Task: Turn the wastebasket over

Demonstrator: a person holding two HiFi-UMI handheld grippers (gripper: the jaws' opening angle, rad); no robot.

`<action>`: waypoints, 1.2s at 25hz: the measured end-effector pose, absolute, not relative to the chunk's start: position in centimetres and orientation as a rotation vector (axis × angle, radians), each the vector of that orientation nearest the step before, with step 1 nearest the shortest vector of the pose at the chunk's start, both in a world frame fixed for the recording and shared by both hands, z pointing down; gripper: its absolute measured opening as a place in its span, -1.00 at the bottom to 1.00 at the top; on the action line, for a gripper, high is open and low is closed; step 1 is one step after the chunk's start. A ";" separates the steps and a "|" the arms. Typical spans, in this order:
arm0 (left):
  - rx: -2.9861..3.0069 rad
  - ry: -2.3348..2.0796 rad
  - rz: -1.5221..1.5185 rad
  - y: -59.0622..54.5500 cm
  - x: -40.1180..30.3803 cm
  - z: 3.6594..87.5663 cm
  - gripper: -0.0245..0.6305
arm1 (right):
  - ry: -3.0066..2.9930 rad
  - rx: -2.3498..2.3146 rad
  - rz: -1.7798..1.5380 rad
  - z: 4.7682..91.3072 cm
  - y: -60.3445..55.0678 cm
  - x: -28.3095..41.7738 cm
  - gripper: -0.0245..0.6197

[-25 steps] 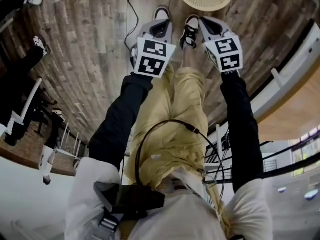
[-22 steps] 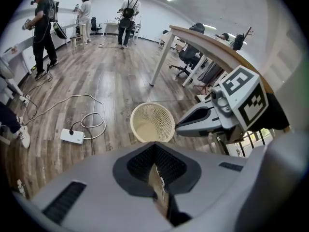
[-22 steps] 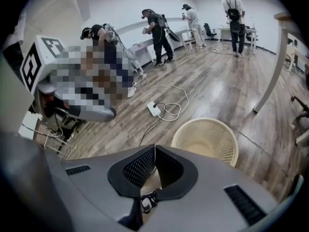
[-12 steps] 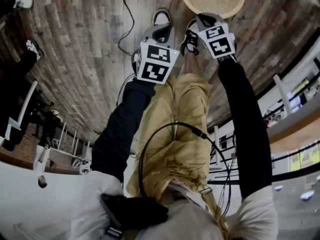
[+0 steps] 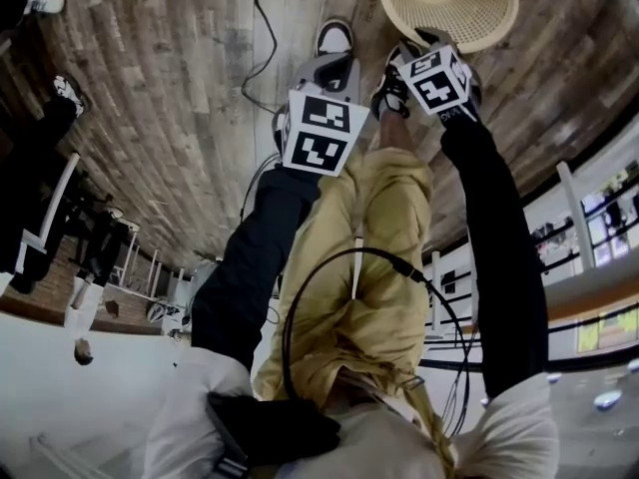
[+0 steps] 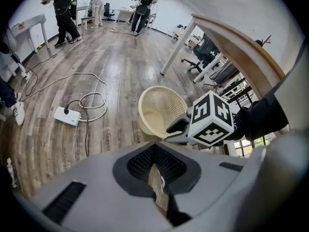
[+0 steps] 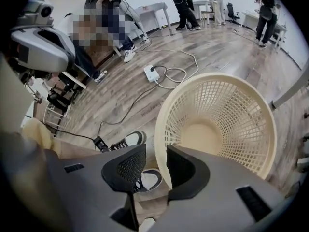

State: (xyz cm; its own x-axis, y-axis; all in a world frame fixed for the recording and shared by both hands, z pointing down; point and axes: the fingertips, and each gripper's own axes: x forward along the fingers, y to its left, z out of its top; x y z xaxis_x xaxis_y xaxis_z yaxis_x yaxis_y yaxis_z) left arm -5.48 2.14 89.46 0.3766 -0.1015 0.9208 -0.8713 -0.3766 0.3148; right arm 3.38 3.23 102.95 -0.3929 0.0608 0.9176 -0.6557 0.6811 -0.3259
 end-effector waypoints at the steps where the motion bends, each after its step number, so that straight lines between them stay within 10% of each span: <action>1: 1.748 -0.855 1.096 1.8 -5.3 89.4 -0.93 | -1.810 0.455 0.830 103.1 3.3 3.6 -0.52; 30: 1.756 -0.880 1.094 -3.0 -4.8 87.3 -0.93 | -1.914 -0.229 0.572 95.9 -3.1 3.6 -0.73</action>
